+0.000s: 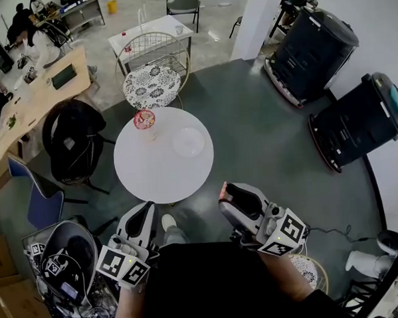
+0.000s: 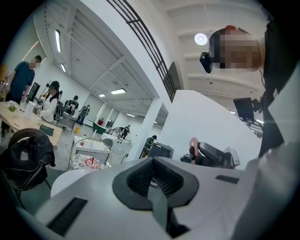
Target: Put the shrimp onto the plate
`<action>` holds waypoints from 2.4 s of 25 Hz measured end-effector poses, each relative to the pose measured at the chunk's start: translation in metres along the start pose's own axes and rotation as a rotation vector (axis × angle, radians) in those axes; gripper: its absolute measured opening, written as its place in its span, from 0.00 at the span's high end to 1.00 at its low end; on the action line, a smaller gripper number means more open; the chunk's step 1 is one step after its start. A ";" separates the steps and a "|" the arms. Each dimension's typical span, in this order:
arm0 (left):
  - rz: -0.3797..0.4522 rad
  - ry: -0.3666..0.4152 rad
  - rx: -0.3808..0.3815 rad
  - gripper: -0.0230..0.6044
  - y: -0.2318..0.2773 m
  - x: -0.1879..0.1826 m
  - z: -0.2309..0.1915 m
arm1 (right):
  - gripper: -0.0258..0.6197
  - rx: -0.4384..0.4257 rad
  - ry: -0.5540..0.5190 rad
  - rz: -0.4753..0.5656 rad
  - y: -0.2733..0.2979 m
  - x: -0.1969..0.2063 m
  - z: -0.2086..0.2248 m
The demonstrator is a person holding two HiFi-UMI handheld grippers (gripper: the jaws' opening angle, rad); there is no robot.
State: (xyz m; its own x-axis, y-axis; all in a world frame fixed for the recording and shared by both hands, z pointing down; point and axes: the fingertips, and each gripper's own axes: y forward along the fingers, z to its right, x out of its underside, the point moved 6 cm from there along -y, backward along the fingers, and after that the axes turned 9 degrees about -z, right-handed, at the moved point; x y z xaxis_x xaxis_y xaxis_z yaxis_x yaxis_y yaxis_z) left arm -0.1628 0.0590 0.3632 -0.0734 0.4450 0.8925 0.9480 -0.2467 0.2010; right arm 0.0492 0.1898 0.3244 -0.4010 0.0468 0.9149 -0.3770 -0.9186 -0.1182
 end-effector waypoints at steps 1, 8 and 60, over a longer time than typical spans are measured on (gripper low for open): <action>-0.005 0.001 0.005 0.95 0.002 -0.003 -0.005 | 0.73 0.005 0.002 0.000 0.005 0.000 0.001; -0.033 0.007 0.036 0.95 0.013 -0.016 -0.034 | 0.73 0.041 0.011 0.000 0.032 0.002 0.012; -0.062 -0.052 -0.069 0.95 0.028 -0.042 -0.145 | 0.73 0.004 0.030 -0.183 0.183 0.027 0.085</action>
State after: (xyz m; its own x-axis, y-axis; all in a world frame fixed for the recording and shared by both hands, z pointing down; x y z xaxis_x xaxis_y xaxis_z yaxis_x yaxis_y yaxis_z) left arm -0.1776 -0.0920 0.3897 -0.1136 0.5047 0.8558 0.9183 -0.2754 0.2843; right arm 0.0406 -0.0107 0.3599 -0.3512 0.2247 0.9089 -0.4424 -0.8954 0.0504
